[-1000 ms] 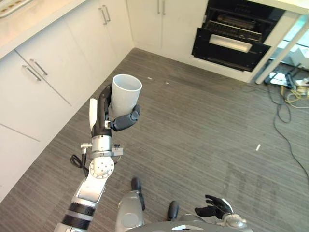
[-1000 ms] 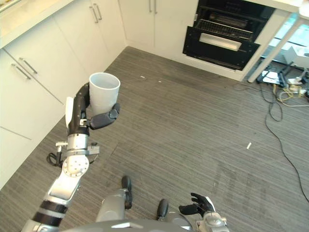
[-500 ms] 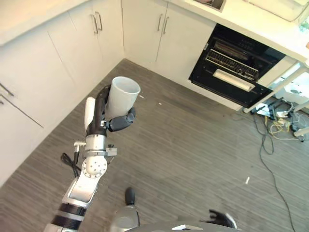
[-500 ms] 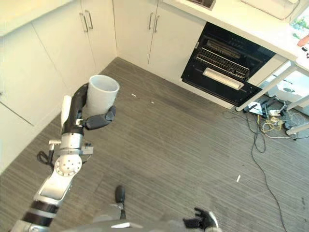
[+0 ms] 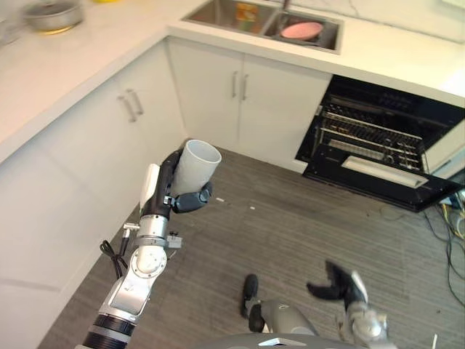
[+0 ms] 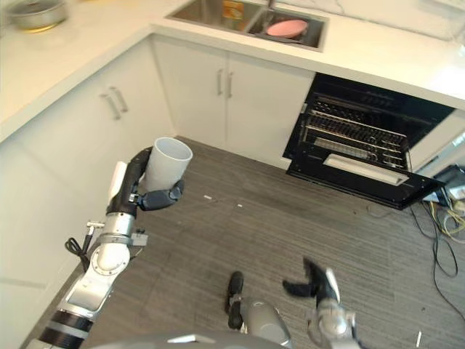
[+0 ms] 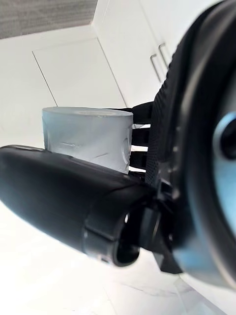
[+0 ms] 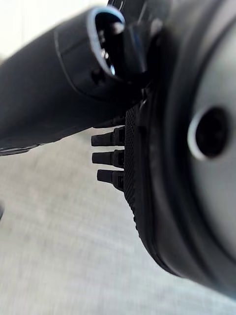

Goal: Place the dishes in the dishwasher.

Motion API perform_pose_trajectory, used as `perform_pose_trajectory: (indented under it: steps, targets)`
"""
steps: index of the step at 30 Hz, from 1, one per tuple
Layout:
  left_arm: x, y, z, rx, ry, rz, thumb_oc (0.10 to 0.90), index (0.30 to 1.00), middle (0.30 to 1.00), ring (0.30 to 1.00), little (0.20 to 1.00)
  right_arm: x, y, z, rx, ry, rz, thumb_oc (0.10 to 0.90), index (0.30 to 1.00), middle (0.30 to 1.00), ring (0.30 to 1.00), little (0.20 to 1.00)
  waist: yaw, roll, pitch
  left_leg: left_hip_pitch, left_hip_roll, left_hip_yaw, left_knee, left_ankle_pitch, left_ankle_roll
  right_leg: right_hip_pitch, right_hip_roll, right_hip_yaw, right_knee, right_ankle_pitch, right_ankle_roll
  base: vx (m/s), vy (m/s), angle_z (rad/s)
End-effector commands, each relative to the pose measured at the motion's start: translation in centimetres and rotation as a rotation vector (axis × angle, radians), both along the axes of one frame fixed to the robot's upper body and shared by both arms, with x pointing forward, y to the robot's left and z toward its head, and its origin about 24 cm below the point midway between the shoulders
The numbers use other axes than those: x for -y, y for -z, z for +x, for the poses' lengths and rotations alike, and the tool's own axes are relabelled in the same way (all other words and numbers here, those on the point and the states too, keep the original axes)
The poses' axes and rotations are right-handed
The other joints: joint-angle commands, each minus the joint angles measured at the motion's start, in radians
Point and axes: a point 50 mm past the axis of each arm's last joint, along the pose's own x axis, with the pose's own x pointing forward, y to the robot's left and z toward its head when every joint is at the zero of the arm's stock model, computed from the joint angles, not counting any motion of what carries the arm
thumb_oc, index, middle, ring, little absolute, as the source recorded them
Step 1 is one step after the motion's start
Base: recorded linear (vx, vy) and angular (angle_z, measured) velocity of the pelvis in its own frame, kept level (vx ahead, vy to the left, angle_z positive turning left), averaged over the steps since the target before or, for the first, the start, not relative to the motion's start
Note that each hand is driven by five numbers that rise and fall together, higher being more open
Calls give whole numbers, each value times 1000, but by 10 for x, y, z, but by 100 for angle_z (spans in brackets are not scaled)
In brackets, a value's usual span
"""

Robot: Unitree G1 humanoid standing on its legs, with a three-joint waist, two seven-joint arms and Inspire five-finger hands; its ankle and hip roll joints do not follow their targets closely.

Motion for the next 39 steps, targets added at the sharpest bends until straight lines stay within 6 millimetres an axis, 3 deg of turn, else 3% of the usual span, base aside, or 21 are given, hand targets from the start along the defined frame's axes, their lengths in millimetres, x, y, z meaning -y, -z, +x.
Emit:
perform_pose_trajectory:
  steps: [1, 2, 3, 4, 5, 6, 7, 8, 9, 10, 11, 12, 13, 16, 19, 20, 22, 23, 26, 31, 39]
  targets:
    - [30, -67, 7, 366, 171, -49, 400, 300, 300, 300, 300, 59, -101, 50, 500, 160, -233, 800, 900, 900, 900, 900, -82, -83, -21, -241, 38, 58, 345, 270, -29, 258, -43, 104, -130, -93, 200, 274, -104, -1]
    - [31, -68, 7, 367, 172, -48, 400, 300, 300, 300, 300, 59, -101, 50, 501, 161, -232, 800, 900, 900, 900, 900, -80, -86, -19, -248, 37, 59, 353, 272, -28, 255, -45, 105, -132, -87, 198, 400, -89, 10]
    - [30, -67, 7, 356, 176, -52, 400, 300, 300, 300, 300, 55, -120, 63, 591, 151, -227, 800, 900, 900, 900, 900, -53, -101, -2, -308, 0, 24, 437, 285, -19, 285, -47, 154, -151, -100, 180, 277, 38, -67]
    - [31, -66, 5, 343, 184, -40, 400, 300, 300, 300, 300, 48, -148, 70, 697, 81, -286, 800, 900, 900, 900, 900, -15, -107, 25, -410, 18, 7, 366, 254, 21, 344, -47, 217, -193, -106, 192, 331, 47, -127]
    - [31, -66, 5, 342, 184, -40, 400, 300, 300, 300, 300, 48, -148, 70, 696, 81, -287, 800, 900, 900, 900, 900, -12, -106, 23, -405, 18, 7, 363, 248, 19, 347, -46, 220, -196, -111, 194, 354, 116, -148]
    - [29, -65, 4, 336, 175, -60, 400, 300, 300, 300, 300, 44, -164, 73, 755, 50, -328, 800, 900, 900, 900, 900, 2, -103, 25, -428, 24, -10, 279, 230, 39, 363, -52, 242, -203, -119, 210, 403, 257, -125]
    - [28, -62, 1, 324, 174, -91, 400, 300, 300, 300, 300, 33, -183, 80, 844, 0, -346, 800, 900, 900, 900, 900, 21, -89, 19, -412, 43, -41, 73, 186, 64, 372, -65, 291, -204, -137, 236, 487, 342, -120]
    - [28, -59, -1, 306, 176, -86, 400, 300, 300, 300, 300, 24, -195, 85, 898, -46, -356, 800, 900, 900, 900, 900, 41, -79, 16, -422, 42, -110, -45, 200, 70, 380, -65, 331, -204, -146, 248, 396, 269, -135]
    - [28, -58, -1, 305, 176, -87, 400, 300, 300, 300, 300, 24, -195, 84, 896, -46, -357, 800, 900, 900, 900, 900, 44, -81, 13, -407, 39, -106, -66, 199, 70, 384, -67, 334, -204, -154, 250, 400, 207, -122]
    - [29, -57, -3, 294, 190, -69, 400, 300, 300, 300, 300, 8, -213, 91, 981, -124, -348, 800, 900, 900, 900, 900, 100, -59, 10, -430, -3, -327, -211, 265, 61, 399, -46, 423, -204, -160, 252, 387, 180, -150]
    - [29, -59, -3, 306, 191, -51, 400, 300, 300, 300, 300, 1, -222, 93, 1027, -153, -333, 800, 900, 900, 900, 900, 114, -56, 7, -452, 1, -385, -242, 299, 45, 408, -43, 463, -204, -171, 254, 346, 177, -160]
    - [29, -59, -3, 306, 191, -51, 400, 300, 300, 300, 300, 1, -223, 93, 1027, -153, -333, 800, 900, 900, 900, 900, 115, -56, 7, -452, 1, -384, -243, 300, 45, 406, -42, 463, -204, -170, 254, 244, 217, -253]
    - [32, -57, -1, 301, 207, -64, 400, 300, 300, 300, 300, -6, -235, 86, 1084, -210, -346, 800, 900, 900, 900, 900, 84, -54, -9, -407, 29, -294, -277, 280, 41, 409, -58, 463, -204, -182, 264, 142, 156, -218]
    - [39, -61, 3, 311, 239, -64, 400, 300, 300, 300, 300, -10, -241, 84, 1128, -205, -301, 800, 900, 900, 900, 900, 76, -73, -20, -376, 13, -271, -281, 264, 64, 387, -72, 465, -156, -178, 285, 212, 296, -90]
    - [42, -64, 8, 308, 261, -47, 400, 300, 300, 300, 300, -23, -244, 81, 1195, -207, -103, 800, 900, 900, 900, 900, 56, -79, -15, -342, 2, -197, -281, 236, 101, 286, -50, 476, 88, -154, 331, 128, 256, -36]
    - [43, -64, 11, 302, 260, -27, 400, 300, 300, 300, 300, -31, -243, 81, 1211, -204, -29, 800, 900, 900, 900, 900, 36, -68, 0, -306, 4, -166, -281, 209, 118, 208, -41, 429, 238, -121, 373, 215, 420, -64]
    - [39, -65, 15, 312, 221, -21, 400, 300, 300, 300, 300, -45, -242, 86, 1216, -214, -10, 800, 900, 900, 900, 900, 31, -56, 11, -273, 6, -128, -281, 181, 122, 129, -73, 336, 298, -101, 383, 123, 277, -94]
    - [39, -65, 15, 312, 221, -21, 400, 300, 300, 300, 300, -45, -242, 86, 1216, -214, -10, 800, 900, 900, 900, 900, 30, -57, 11, -273, 6, -128, -281, 181, 122, 128, -74, 336, 299, -102, 383, 66, 133, -124]
    - [41, -74, 21, 360, 212, 13, 400, 300, 300, 300, 300, -66, -243, 91, 1218, -297, 110, 800, 900, 900, 900, 900, 22, -49, 0, -237, -4, -64, -281, 150, 116, 126, -142, 205, 59, -90, 350, 170, 87, -58]
    - [42, -79, 25, 396, 196, 62, 400, 300, 300, 300, 300, -73, -242, 87, 1234, -344, 274, 800, 900, 900, 900, 900, 31, -53, -28, -202, -6, -25, -281, 110, 110, 168, -194, 166, -111, -45, 358, 164, -12, -34]
    - [44, -82, 42, 410, 139, 78, 400, 300, 300, 300, 300, -91, -242, 86, 1181, -504, 406, 800, 900, 900, 900, 900, 15, -37, -72, -164, 1, -1, -281, 93, 91, 251, -163, 209, -162, -75, 333, 137, -86, -11]
